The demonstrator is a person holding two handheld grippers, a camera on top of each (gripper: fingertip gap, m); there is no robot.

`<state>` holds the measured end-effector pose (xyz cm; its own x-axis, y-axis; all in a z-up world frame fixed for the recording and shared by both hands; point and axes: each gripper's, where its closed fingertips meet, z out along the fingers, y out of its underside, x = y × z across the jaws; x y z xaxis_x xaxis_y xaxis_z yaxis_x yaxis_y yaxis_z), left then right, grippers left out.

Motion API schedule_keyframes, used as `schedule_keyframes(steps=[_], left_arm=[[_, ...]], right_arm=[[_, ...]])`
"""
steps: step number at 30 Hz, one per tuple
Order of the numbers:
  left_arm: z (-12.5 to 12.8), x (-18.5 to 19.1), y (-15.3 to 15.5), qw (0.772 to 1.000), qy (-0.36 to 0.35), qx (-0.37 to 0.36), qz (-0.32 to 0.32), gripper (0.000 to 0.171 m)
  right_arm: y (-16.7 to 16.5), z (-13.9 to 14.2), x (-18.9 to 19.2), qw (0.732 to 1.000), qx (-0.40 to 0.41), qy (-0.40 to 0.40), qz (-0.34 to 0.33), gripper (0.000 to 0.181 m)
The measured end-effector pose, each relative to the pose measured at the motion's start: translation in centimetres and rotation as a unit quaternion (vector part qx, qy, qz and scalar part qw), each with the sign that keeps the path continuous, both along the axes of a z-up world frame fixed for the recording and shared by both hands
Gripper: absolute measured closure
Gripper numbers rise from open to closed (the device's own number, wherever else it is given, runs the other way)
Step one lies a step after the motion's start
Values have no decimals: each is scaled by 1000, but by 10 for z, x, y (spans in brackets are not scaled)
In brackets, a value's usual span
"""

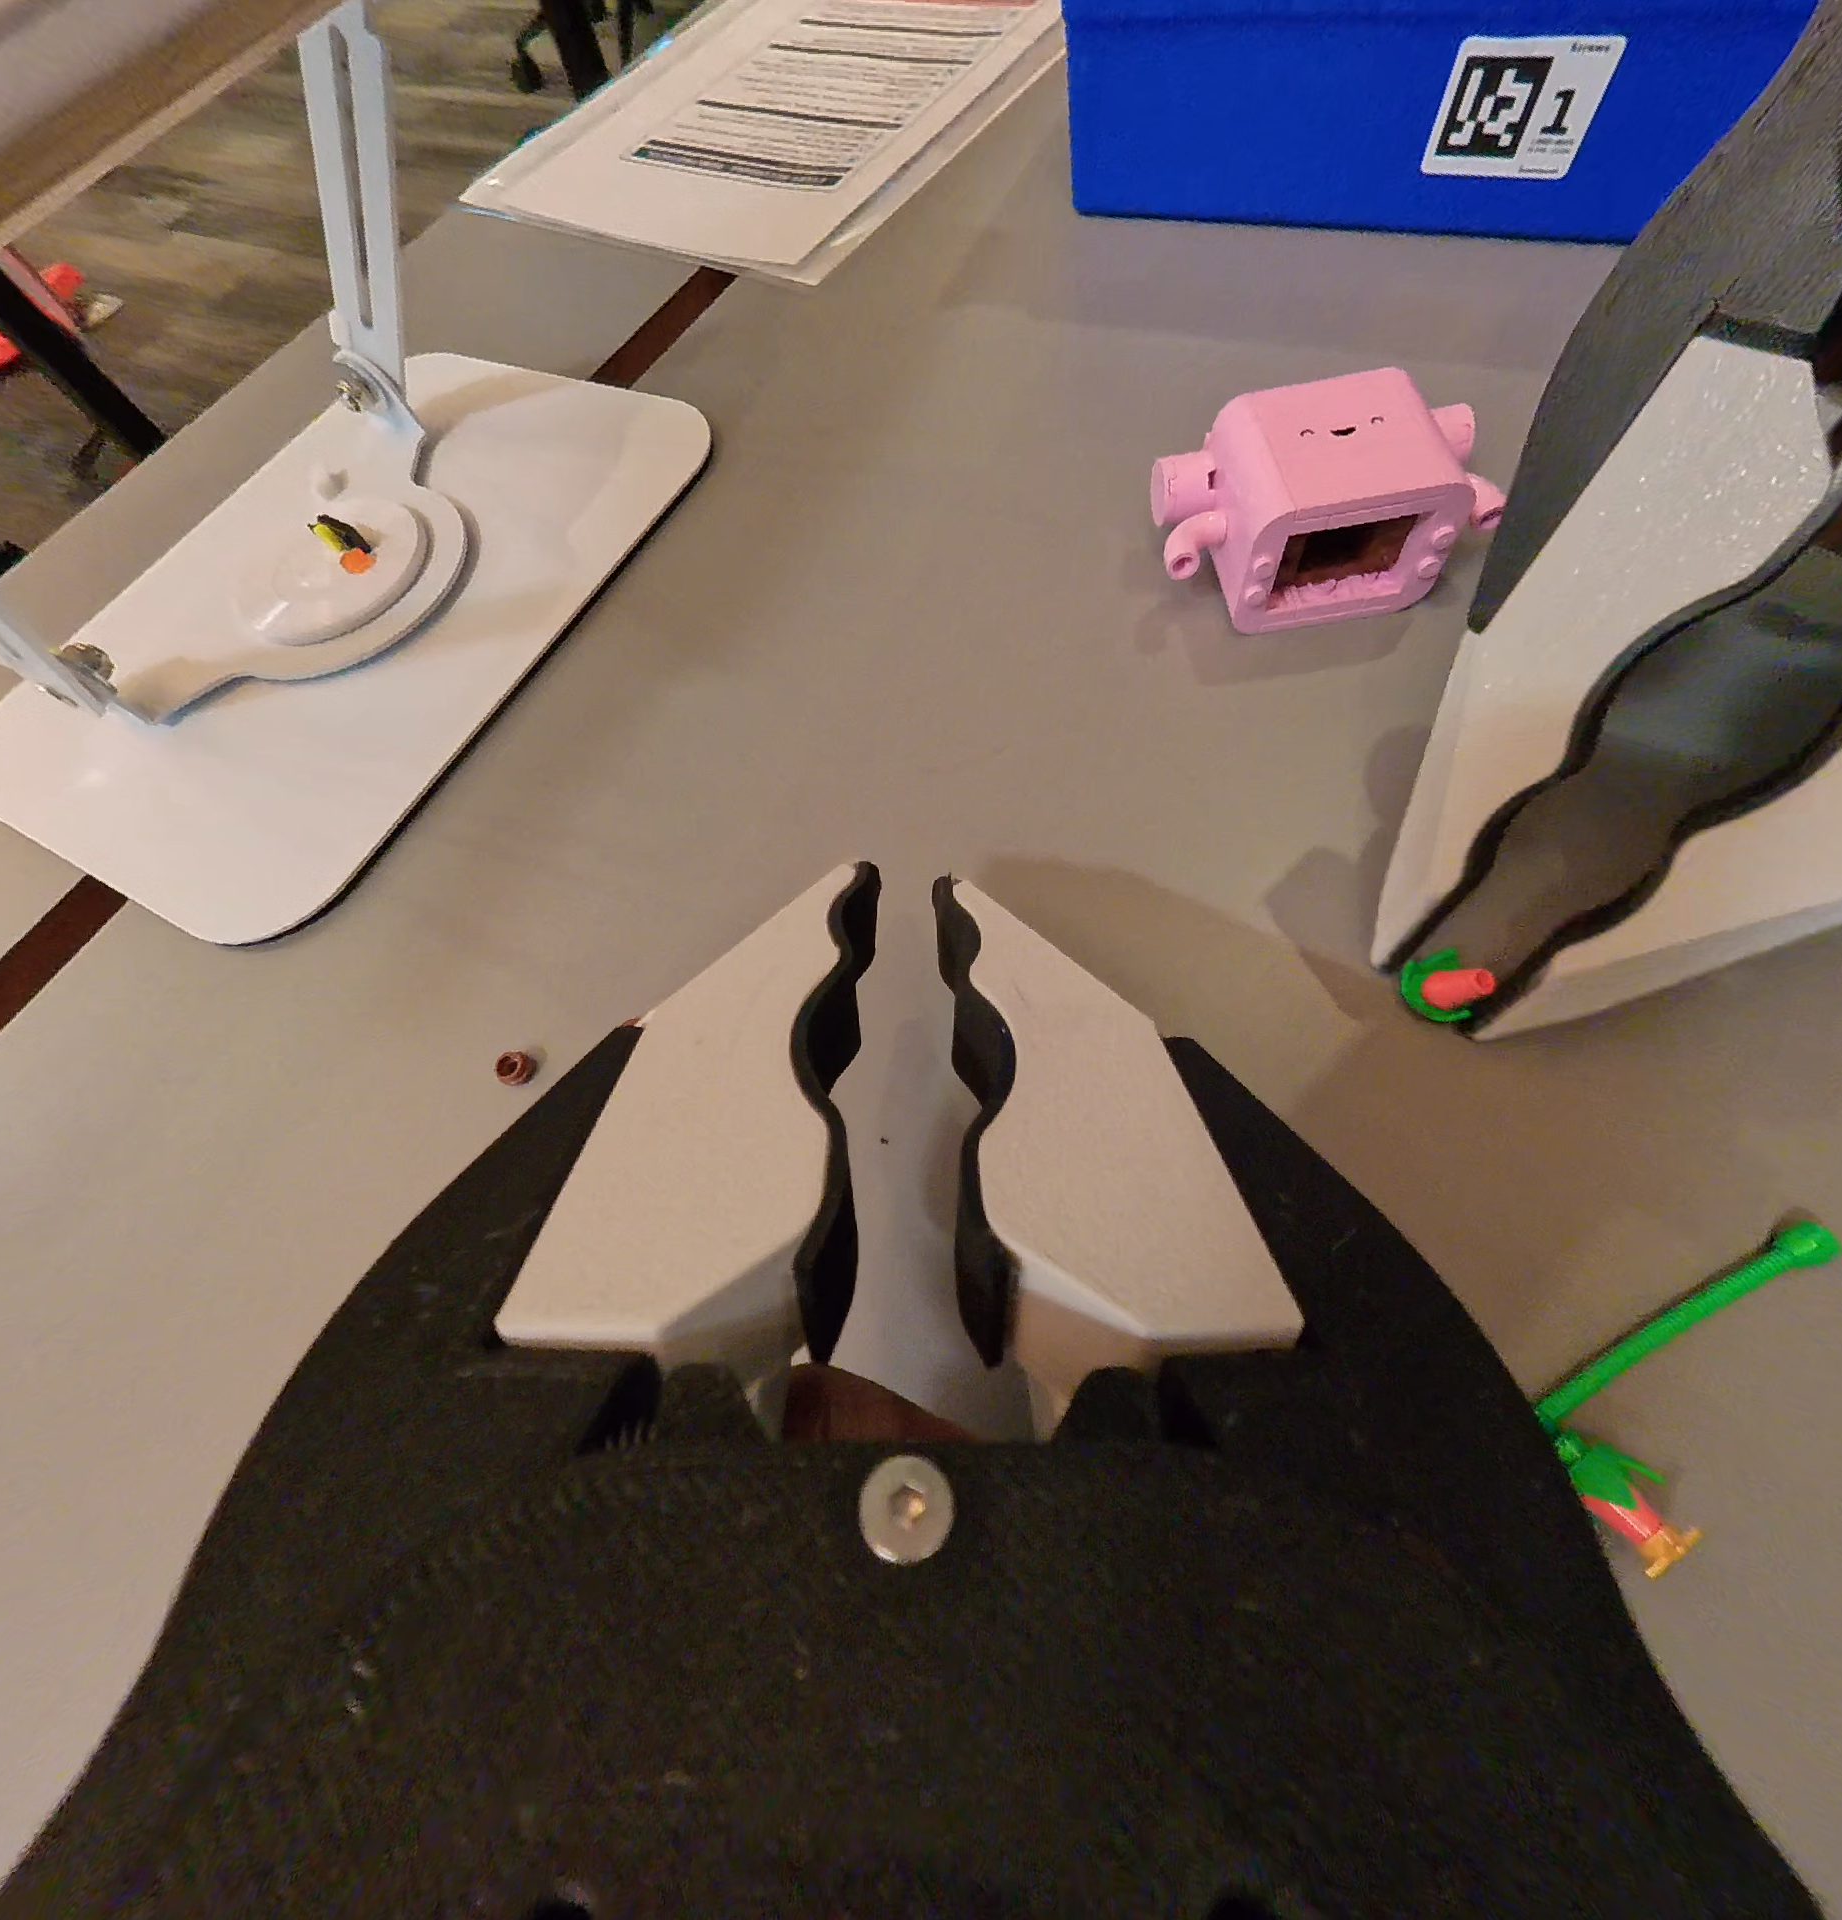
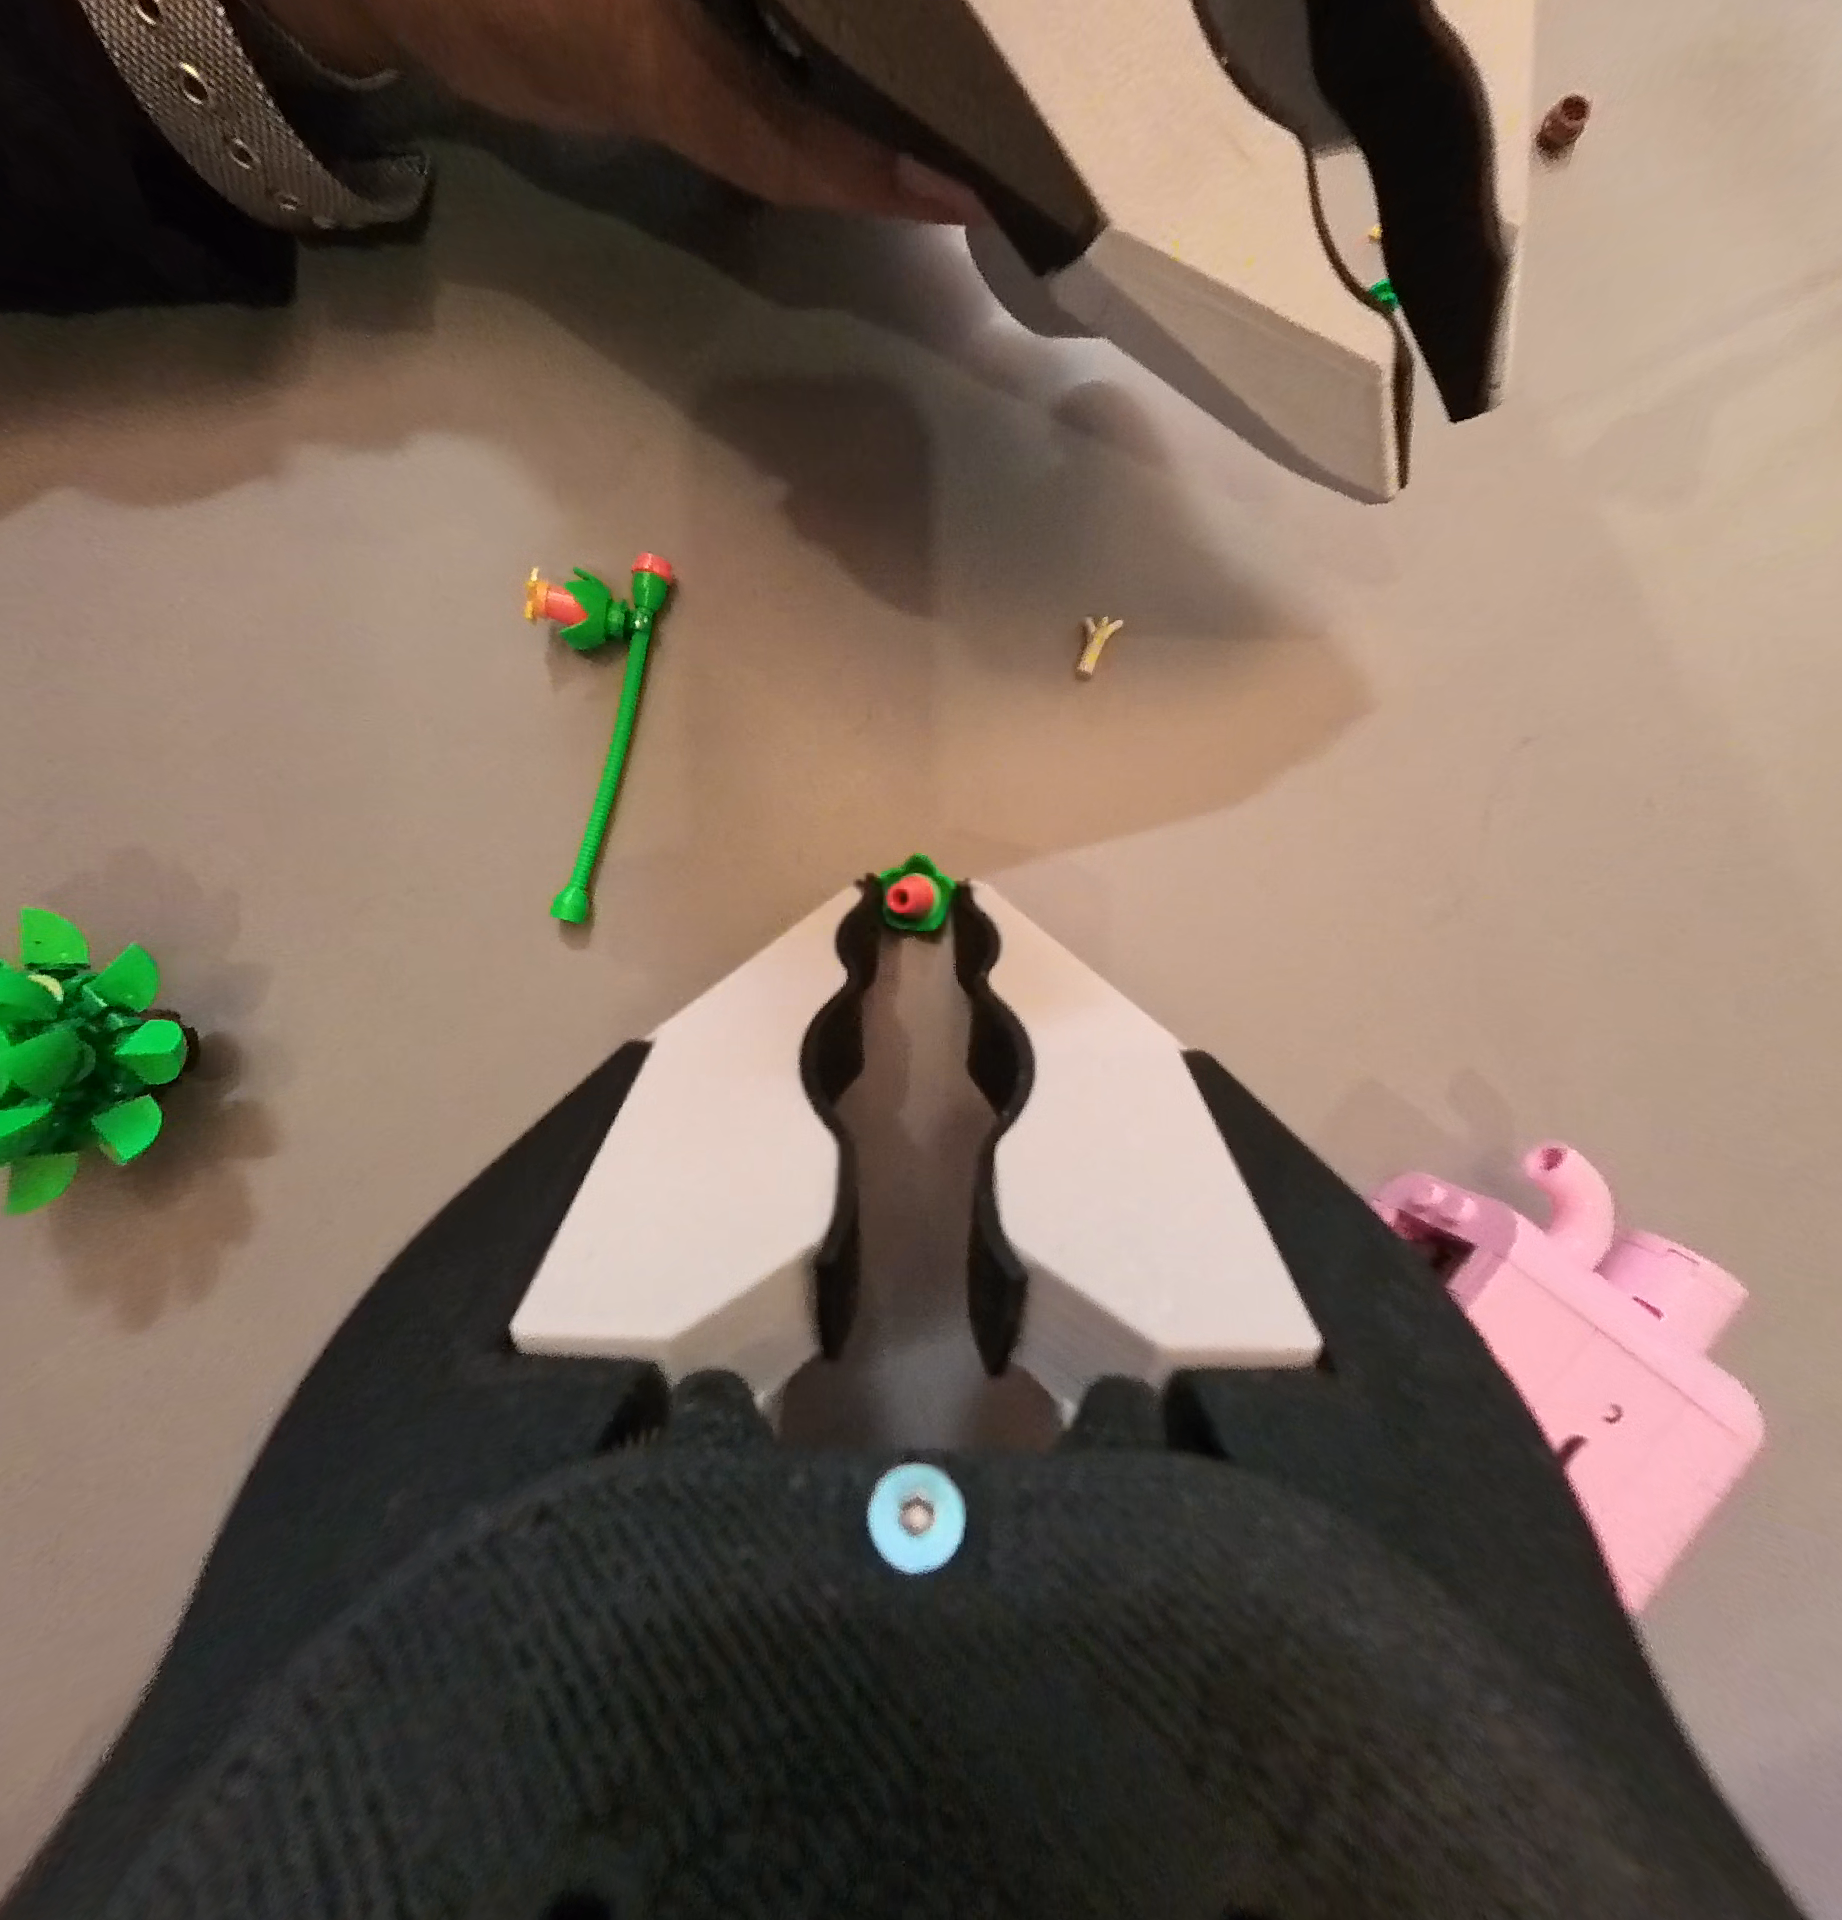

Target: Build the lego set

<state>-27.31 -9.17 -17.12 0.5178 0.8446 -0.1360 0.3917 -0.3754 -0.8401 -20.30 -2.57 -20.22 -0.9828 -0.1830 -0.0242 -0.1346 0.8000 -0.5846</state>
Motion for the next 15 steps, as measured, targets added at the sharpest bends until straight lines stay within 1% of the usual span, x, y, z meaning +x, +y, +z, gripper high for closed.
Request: schedule_keyframes(steps=[3,5,7,9,12,13,15], left_arm=[[1,0,0,1000,2,2,2,163],[5,0,-2,1000,7,16,6,163],[11,1,-4,999,11,50,12,162],[19,5,-2,994,4,112,16,159],[30,20,14,974,-27,224,7,154],[35,26,25,965,-47,259,-11,151],[40,44,57,935,-116,325,-79,146]], right_arm=[[-1,0,2,1000,-14,4,2,169],[-3,4,1,999,-38,14,-4,169],[-6,10,1,997,-68,23,-15,169],[-5,16,1,995,-93,38,-23,169],[9,19,3,993,-94,68,-28,169],[16,20,3,992,-90,80,-31,169],[33,25,2,989,-91,106,-44,169]])
